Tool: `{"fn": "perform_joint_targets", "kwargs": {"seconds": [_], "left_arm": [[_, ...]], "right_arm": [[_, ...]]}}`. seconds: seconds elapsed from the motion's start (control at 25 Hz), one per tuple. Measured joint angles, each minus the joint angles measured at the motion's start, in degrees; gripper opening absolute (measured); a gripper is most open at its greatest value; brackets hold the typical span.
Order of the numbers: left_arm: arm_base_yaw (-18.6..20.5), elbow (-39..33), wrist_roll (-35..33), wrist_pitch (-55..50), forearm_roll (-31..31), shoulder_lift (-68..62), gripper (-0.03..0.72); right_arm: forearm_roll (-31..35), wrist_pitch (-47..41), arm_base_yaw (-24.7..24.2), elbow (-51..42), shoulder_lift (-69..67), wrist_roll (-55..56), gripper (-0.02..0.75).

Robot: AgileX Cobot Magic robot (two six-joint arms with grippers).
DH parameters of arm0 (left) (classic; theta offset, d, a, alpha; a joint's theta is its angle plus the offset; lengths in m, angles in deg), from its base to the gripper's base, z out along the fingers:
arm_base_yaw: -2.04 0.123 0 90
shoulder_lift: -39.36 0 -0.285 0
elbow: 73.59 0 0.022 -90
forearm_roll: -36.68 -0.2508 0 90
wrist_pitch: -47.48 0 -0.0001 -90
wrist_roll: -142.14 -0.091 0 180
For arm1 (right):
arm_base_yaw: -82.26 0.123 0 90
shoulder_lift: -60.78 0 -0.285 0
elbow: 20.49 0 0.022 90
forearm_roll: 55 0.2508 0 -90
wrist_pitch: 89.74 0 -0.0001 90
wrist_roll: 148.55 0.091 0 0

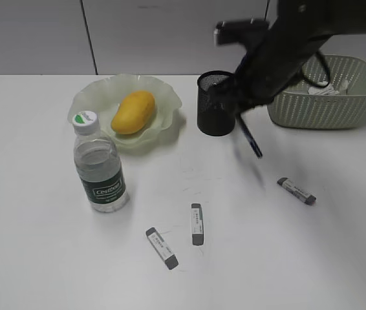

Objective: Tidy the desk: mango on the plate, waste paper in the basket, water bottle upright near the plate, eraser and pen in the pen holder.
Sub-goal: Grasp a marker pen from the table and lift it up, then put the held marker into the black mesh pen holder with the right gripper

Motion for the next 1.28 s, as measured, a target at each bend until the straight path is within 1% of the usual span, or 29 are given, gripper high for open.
{"fn": "perform_joint_targets", "kwargs": {"seconds": [0.04, 0.12, 0.2, 0.24, 0.32, 0.36, 0.52, 0.68, 0.76, 0.88, 0.96, 1.0, 1.08, 1.12, 1.24, 1.28], "left_arm": [[0.00, 0.00, 0.00, 0.00, 0.00, 0.00, 0.486], [0.00, 0.00, 0.00, 0.00, 0.00, 0.00, 0.486], [0.00, 0.00, 0.00, 0.00, 0.05, 0.00, 0.486], [0.00, 0.00, 0.00, 0.00, 0.05, 0.00, 0.486], [0.00, 0.00, 0.00, 0.00, 0.05, 0.00, 0.486], [0.00, 0.00, 0.00, 0.00, 0.05, 0.00, 0.486], [0.00, 0.00, 0.00, 0.00, 0.05, 0.00, 0.486], [0.00, 0.00, 0.00, 0.00, 0.05, 0.00, 0.486], [0.00, 0.00, 0.00, 0.00, 0.05, 0.00, 0.486], [0.00, 0.00, 0.00, 0.00, 0.05, 0.00, 0.486], [0.00, 0.00, 0.00, 0.00, 0.05, 0.00, 0.486], [0.00, 0.00, 0.00, 0.00, 0.05, 0.00, 0.484], [0.00, 0.00, 0.00, 0.00, 0.05, 0.00, 0.474], [0.00, 0.00, 0.00, 0.00, 0.05, 0.00, 0.468], [0.00, 0.00, 0.00, 0.00, 0.05, 0.00, 0.457], [0.00, 0.00, 0.00, 0.00, 0.05, 0.00, 0.455]], "right_arm": [[-1.00, 9.34, 0.00, -4.53, 4.88, -0.07, 0.111], [-4.50, 31.23, -0.28, -12.93, 11.61, -0.13, 0.111], [-7.49, 55.57, -1.29, -18.86, 13.12, -0.17, 0.108], [-7.89, 64.80, -1.83, -19.81, 12.05, -0.24, 0.108], [-7.19, 74.82, -2.23, -19.37, 7.10, -0.25, 0.108], [-6.73, 77.08, -2.28, -18.40, 4.56, -0.25, 0.108], [-6.19, 80.88, -2.28, -14.24, -6.34, -0.25, 0.108], [-6.01, 81.59, -2.28, -12.87, -11.53, 0.02, 0.116], [-5.62, 79.98, -2.28, -12.87, -12.10, 0.06, 0.178], [-4.91, 78.45, -2.28, -12.82, -12.10, 0.13, 0.363], [-4.55, 77.72, -2.28, -12.88, -11.24, 0.13, 0.441], [-4.49, 76.72, -2.28, -13.26, -9.91, 0.13, 0.461], [-4.44, 71.73, -2.28, -14.10, -5.40, 0.13, 0.480], [-4.44, 66.63, -2.28, -14.37, -1.93, 0.13, 0.485], [-4.91, 46.21, -2.28, -14.38, 8.82, -0.70, 0.489], [-6.51, 38.43, -2.28, -14.66, 12.35, -1.07, 0.489]]}}
